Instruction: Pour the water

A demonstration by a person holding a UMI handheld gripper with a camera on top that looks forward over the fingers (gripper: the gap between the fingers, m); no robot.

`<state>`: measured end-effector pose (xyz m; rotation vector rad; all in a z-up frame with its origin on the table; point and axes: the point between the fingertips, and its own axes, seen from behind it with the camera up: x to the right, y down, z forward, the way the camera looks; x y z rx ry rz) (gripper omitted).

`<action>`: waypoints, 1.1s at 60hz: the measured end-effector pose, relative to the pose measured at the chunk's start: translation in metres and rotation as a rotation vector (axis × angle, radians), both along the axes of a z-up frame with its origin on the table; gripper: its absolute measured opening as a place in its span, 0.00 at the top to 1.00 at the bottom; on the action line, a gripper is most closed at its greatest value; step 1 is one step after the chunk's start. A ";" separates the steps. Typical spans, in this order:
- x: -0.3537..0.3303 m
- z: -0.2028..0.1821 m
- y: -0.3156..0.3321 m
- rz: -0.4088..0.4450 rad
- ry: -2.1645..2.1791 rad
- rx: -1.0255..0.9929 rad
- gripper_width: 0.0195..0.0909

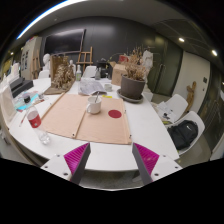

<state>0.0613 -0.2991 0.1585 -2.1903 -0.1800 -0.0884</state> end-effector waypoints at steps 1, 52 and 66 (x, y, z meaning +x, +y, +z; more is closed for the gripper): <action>0.000 -0.006 0.001 0.006 0.001 0.008 0.07; -0.318 -0.070 0.033 0.167 0.105 0.181 0.09; -0.338 -0.101 0.078 0.136 0.125 0.210 0.52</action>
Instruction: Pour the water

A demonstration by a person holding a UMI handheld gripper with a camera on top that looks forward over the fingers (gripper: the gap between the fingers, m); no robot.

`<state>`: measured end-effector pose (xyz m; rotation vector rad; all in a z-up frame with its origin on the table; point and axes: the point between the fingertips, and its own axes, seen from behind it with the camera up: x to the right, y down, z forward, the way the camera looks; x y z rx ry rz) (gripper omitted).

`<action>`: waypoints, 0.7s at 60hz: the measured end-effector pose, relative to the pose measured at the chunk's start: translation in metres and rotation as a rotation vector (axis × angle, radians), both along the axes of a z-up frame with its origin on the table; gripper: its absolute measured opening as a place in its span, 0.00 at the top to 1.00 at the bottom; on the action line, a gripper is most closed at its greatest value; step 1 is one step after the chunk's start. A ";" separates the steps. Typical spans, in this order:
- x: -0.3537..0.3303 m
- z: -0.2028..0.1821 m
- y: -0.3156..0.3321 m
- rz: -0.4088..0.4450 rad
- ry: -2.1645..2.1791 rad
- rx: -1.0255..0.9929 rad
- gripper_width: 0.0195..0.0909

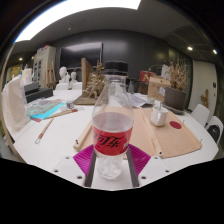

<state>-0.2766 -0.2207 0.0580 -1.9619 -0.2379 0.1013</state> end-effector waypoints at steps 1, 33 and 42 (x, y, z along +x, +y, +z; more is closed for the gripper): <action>0.001 -0.001 0.001 -0.003 -0.001 0.003 0.58; -0.009 0.037 0.010 0.012 0.064 0.008 0.95; -0.010 0.097 0.040 -0.006 0.176 0.050 0.95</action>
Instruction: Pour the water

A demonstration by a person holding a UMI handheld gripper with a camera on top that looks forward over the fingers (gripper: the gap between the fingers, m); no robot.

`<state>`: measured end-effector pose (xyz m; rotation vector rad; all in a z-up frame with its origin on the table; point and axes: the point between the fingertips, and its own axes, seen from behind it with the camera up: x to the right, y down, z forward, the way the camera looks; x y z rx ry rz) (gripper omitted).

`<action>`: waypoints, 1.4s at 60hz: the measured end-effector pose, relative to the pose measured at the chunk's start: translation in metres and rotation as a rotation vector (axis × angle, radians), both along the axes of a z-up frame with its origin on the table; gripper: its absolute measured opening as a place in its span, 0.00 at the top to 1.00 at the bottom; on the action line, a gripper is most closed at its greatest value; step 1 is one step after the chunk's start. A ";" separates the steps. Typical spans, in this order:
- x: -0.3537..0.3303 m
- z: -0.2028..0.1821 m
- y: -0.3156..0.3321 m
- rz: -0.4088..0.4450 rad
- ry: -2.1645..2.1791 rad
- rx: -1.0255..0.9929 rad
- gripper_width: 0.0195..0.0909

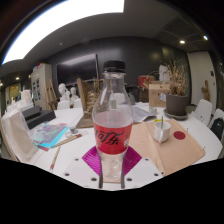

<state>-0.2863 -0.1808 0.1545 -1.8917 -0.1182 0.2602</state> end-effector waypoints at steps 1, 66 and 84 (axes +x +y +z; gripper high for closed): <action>-0.001 0.007 0.004 -0.002 0.020 0.003 0.95; 0.036 0.029 0.245 -0.200 1.830 -0.607 0.95; 0.033 0.047 0.237 -0.092 1.585 -0.577 0.95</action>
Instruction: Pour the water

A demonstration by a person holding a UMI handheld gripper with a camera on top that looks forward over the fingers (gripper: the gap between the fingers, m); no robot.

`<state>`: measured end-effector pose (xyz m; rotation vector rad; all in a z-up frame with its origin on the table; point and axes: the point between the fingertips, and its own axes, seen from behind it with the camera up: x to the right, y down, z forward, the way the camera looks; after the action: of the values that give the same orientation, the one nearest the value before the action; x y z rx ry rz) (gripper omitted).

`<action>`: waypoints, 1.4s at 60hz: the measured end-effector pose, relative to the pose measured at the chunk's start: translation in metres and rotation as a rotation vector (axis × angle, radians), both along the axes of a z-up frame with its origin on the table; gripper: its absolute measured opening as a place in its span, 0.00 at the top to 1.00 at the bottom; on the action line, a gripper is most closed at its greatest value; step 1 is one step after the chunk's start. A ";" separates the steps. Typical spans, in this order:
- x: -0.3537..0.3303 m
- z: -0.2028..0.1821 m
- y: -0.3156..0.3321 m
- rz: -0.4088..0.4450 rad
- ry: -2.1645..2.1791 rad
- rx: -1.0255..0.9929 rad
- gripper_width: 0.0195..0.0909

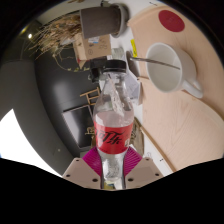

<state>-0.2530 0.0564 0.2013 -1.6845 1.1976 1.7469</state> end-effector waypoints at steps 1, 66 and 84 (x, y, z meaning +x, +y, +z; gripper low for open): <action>0.000 0.006 -0.003 0.009 -0.029 0.020 0.95; 0.313 -0.117 0.049 0.081 -1.671 0.461 0.95; 0.308 -0.141 0.039 0.083 -1.683 0.464 0.86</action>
<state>0.0553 0.0954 0.0605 -1.9511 -0.0765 0.1215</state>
